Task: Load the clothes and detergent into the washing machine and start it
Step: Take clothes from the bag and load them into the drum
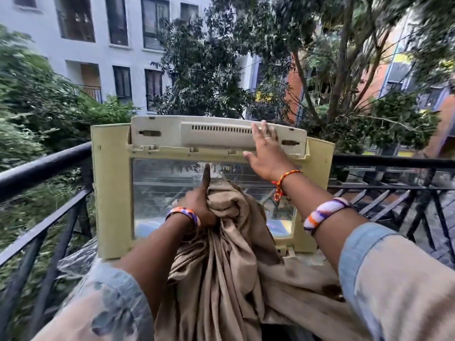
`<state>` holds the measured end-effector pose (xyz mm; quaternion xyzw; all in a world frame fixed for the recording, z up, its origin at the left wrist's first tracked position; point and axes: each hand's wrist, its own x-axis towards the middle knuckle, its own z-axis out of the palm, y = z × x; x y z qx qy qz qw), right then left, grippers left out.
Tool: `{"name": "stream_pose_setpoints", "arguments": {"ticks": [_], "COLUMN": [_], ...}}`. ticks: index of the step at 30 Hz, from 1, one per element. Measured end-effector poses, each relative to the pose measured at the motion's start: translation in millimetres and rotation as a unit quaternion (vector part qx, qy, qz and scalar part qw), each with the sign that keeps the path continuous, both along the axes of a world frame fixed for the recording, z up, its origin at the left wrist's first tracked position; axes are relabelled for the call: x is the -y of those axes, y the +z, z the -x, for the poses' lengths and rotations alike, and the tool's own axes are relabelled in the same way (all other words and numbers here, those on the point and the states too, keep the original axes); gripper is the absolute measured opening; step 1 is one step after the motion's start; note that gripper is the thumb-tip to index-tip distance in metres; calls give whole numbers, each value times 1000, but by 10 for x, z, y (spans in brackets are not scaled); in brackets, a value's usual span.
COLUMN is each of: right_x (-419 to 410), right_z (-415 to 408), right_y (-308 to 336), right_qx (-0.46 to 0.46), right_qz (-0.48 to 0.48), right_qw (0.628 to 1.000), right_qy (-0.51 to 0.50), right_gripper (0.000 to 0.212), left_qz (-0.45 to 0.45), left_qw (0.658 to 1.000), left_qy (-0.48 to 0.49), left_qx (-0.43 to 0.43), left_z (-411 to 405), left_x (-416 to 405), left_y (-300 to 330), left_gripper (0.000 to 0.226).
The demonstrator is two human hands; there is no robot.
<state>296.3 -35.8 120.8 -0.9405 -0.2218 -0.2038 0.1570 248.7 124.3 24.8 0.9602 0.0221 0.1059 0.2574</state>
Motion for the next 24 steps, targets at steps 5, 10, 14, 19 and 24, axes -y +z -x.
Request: {"name": "stream_pose_setpoints", "arguments": {"ticks": [5,10,14,19,24], "right_x": [-13,23,11,37,78], "right_z": [-96,-157,-167,-118,-67], "right_y": [-32,-76,-92,-99,-98], "right_qx": [5,-9,-11,-17,-18], "right_qz": [52,63,57,56,57], "right_qw": [999,998,998,998,998], "right_qy": [-9,-12,-12,-11,-6], "right_gripper": [73,74,77,79,82], "left_qz": [6,8,7,-5,-7], "left_qw": [1000,1000,1000,1000,1000], "left_qy": [1,0,4,5,1], "left_qx": [5,2,3,0,3], "left_z": [-86,-141,-137,-97,-51], "left_x": [-91,-67,-68,-68,-27], "left_y": [-31,-60,-40,-54,-42], "left_gripper": [119,119,118,118,118]}}
